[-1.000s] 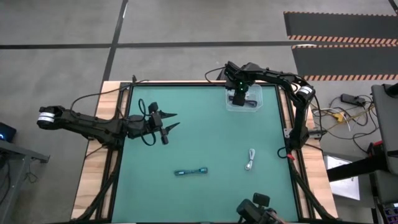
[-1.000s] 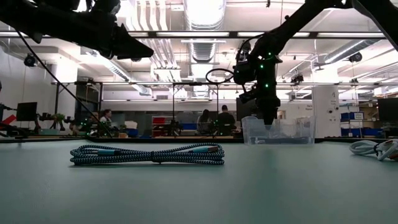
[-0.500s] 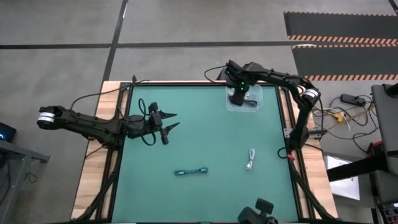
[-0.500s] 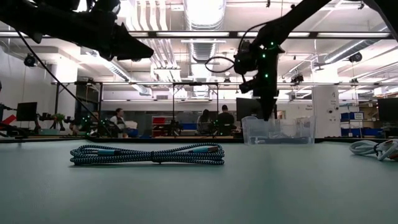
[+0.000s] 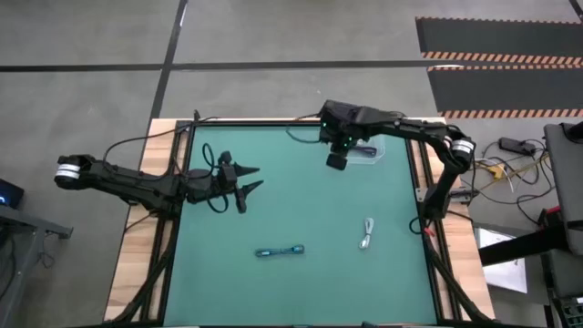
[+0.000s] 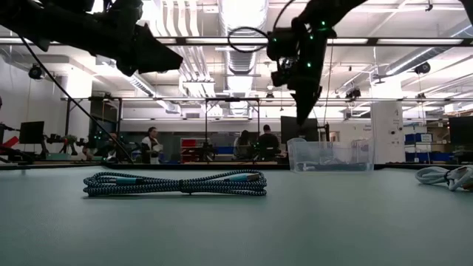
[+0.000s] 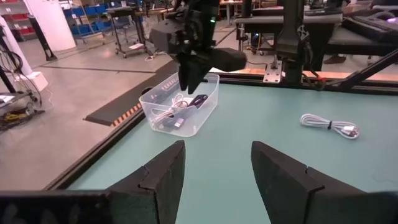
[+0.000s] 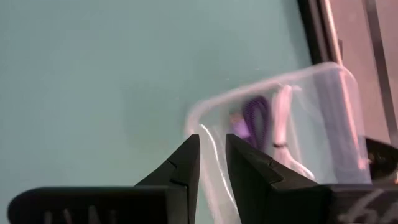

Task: Pick and place USB-C Cables
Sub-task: Put the blue charger cable into the transparent bin

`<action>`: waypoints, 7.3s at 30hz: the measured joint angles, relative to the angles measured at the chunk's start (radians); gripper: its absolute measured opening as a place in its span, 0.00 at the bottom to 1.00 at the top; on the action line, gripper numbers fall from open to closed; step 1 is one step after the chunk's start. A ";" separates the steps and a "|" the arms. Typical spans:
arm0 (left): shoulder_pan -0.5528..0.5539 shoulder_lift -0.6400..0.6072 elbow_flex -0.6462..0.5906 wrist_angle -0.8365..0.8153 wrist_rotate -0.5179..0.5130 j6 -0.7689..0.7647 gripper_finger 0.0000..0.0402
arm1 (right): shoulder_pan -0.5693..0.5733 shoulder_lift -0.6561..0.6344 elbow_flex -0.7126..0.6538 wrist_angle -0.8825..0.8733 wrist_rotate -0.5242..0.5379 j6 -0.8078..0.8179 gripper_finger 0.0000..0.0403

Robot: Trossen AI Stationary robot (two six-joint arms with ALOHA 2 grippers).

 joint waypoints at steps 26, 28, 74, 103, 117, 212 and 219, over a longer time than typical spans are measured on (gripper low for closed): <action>-0.136 0.000 0.000 0.000 0.026 -0.157 0.42 | 0.409 -0.060 -0.293 0.722 -0.105 -0.190 0.17; -0.147 0.000 0.000 0.000 0.048 -0.172 0.42 | 0.409 -0.095 -0.343 0.799 -0.110 -0.202 0.17; -0.341 0.557 0.264 -0.064 0.139 -0.344 0.42 | 0.416 -0.677 -1.003 1.499 -0.135 -0.096 0.17; -0.408 0.726 0.385 -0.350 0.115 -0.294 0.42 | 0.420 -0.654 -1.008 1.506 -0.131 -0.086 0.17; -0.423 0.806 0.384 -0.250 0.121 -0.302 0.42 | 0.420 -0.654 -1.010 1.506 -0.130 -0.083 0.17; -0.243 0.690 0.308 0.787 0.128 0.307 0.06 | 0.460 -0.674 -1.197 2.030 -0.318 -0.112 0.17; -0.212 0.695 0.309 0.812 0.127 0.300 0.06 | 0.492 -0.674 -1.196 2.071 -0.318 -0.117 0.17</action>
